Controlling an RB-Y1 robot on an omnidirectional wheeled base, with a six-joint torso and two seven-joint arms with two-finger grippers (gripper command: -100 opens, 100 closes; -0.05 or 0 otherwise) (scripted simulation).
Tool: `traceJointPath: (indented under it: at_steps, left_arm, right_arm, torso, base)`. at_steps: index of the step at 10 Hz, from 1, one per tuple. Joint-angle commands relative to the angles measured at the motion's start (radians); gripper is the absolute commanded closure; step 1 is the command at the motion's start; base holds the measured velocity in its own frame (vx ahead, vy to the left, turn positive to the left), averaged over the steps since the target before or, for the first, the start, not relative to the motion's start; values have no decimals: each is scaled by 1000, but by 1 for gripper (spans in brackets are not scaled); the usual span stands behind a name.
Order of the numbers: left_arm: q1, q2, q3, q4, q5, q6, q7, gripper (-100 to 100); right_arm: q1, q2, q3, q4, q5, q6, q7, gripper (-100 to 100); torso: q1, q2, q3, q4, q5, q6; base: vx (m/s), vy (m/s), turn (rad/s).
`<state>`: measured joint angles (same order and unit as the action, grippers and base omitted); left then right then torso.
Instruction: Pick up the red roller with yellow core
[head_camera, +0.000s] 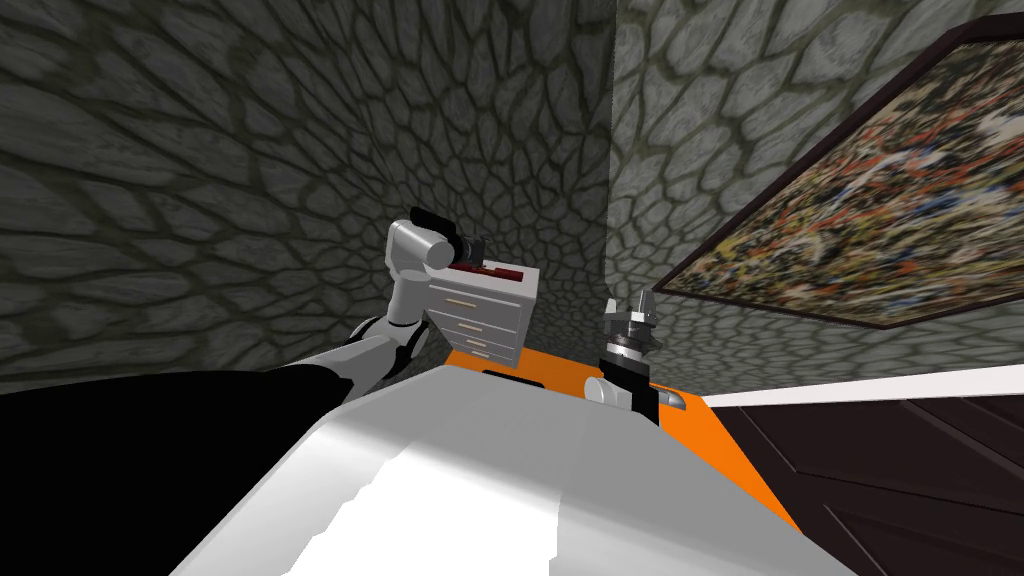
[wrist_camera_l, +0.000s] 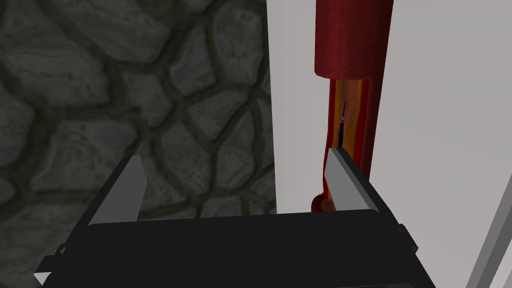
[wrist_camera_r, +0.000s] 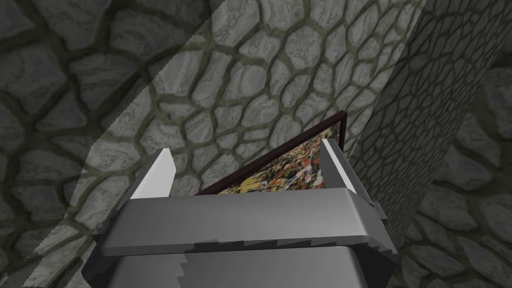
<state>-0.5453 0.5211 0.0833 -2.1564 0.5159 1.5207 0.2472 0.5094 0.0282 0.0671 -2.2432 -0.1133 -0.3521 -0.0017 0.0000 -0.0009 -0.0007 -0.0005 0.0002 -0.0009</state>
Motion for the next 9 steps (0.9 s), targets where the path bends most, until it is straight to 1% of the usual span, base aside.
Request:
traceJointPath:
  at_steps: [1,2,3,6,7,8,9]
  left_arm:
    - [-19,6,0,6,5,50,10,-100]
    - [-19,6,0,6,5,72,10,-100]
    - [-35,10,0,13,8,105,21,-100]
    - [-47,12,0,20,8,185,31,-100]
    - [-57,12,0,28,7,220,40,-100]
    - [-57,12,0,28,7,237,40,-100]
    - [-63,12,-1,37,4,275,50,-100]
  right_arm:
    - [0,0,0,0,0,0,0,0]
    - [0,0,0,0,0,0,0,0]
    - [0,0,0,0,0,0,0,0]
    - [0,0,0,0,0,0,0,0]
    - [0,0,0,0,0,0,0,0]
    - [0,0,0,0,0,0,0,0]
    - [0,0,0,0,0,0,0,0]
  torso:
    - [0,0,0,0,0,0]
    - [0,0,0,0,0,0]
    - [0,-1,0,0,0,0]
    - [0,-2,-1,0,0,0]
    - [0,-1,-1,0,0,0]
    - [0,-2,-1,0,0,0]
    - [0,-2,-1,0,0,0]
  base:
    - [22,-5,-31]
    - [28,-7,-15]
    - [44,-12,-19]
    - [41,-8,-14]
    - [39,-6,-20]
    - [40,-6,-7]
    - [51,-8,-14]
